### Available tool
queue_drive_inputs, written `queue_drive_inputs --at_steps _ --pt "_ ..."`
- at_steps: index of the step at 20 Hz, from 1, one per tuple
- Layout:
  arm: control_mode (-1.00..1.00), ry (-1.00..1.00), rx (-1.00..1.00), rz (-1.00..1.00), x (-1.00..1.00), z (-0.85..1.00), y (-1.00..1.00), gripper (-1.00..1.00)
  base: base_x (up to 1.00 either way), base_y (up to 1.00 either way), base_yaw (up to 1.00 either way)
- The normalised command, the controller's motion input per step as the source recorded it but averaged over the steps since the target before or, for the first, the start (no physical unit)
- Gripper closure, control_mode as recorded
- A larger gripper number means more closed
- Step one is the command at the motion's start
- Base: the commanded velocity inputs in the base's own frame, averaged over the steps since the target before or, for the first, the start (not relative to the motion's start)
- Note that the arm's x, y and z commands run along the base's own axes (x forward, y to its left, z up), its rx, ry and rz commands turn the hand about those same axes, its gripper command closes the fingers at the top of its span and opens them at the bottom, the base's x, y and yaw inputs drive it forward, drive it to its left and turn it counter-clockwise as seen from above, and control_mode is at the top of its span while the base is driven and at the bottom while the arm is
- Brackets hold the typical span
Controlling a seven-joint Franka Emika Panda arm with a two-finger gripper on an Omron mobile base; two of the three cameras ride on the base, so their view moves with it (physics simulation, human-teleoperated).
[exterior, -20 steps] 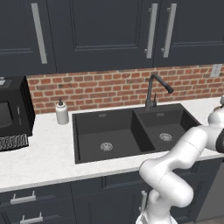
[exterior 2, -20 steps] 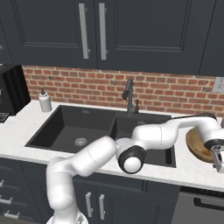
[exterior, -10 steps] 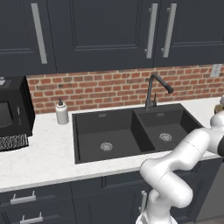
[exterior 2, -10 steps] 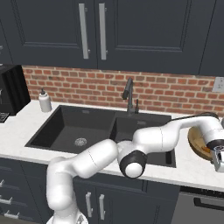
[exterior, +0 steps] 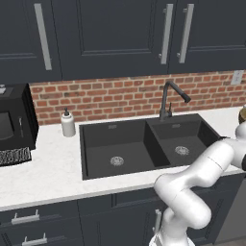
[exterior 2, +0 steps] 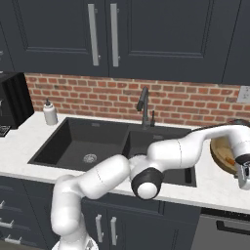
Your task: Pick the carrot from the sink and place it in the bowl. Then pick the bowl and place it in the microwave. Then close the microwave door and press the start button.
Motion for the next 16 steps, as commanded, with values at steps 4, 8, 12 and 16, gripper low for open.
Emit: queue_drive_inputs --at_steps 4,8,12,16 --pt "-1.0 -0.17 -0.31 -0.07 -0.78 0.1 0.96 1.0 0.0 0.0 0.0" --pt "-1.0 -0.17 -0.43 -0.03 -0.74 0.0 1.0 1.0 0.0 0.0 0.0" --pt "-1.0 -0.12 -0.47 -0.02 -0.6 0.0 1.0 1.0 0.0 0.0 0.0" --pt "-1.0 -0.07 -0.38 -0.04 -0.43 0.23 1.0 1.0 0.0 0.0 0.0"
